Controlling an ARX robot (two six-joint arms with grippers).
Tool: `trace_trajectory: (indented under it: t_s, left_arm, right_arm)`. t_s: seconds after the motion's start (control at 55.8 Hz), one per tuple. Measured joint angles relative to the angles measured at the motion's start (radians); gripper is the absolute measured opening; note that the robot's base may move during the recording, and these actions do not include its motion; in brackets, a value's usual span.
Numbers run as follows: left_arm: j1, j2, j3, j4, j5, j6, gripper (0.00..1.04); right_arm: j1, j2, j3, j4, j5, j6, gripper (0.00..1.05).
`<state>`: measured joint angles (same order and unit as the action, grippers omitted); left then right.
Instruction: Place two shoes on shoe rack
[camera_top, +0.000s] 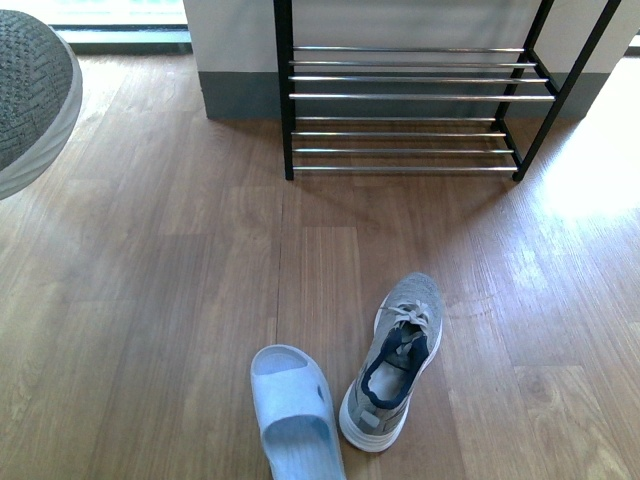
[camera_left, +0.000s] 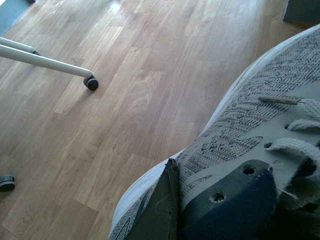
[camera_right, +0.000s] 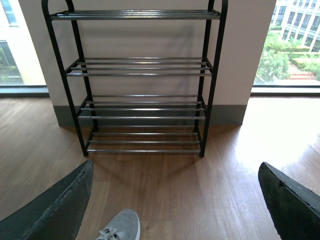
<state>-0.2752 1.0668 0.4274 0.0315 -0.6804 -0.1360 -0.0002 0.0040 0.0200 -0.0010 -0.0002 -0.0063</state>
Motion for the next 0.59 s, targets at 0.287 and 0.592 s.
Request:
trace_trajectory:
  t_s: [0.287, 0.592]
  left_arm:
    - [-0.041, -0.037, -0.059, 0.226, -0.208, 0.032, 0.01]
    - [-0.141, -0.183, 0.089, -0.215, -0.275, -0.054, 0.01]
  right_arm:
    - [0.000, 0.000, 0.000, 0.000, 0.000, 0.000, 0.96]
    - [0.000, 0.000, 0.000, 0.000, 0.000, 0.000, 0.96]
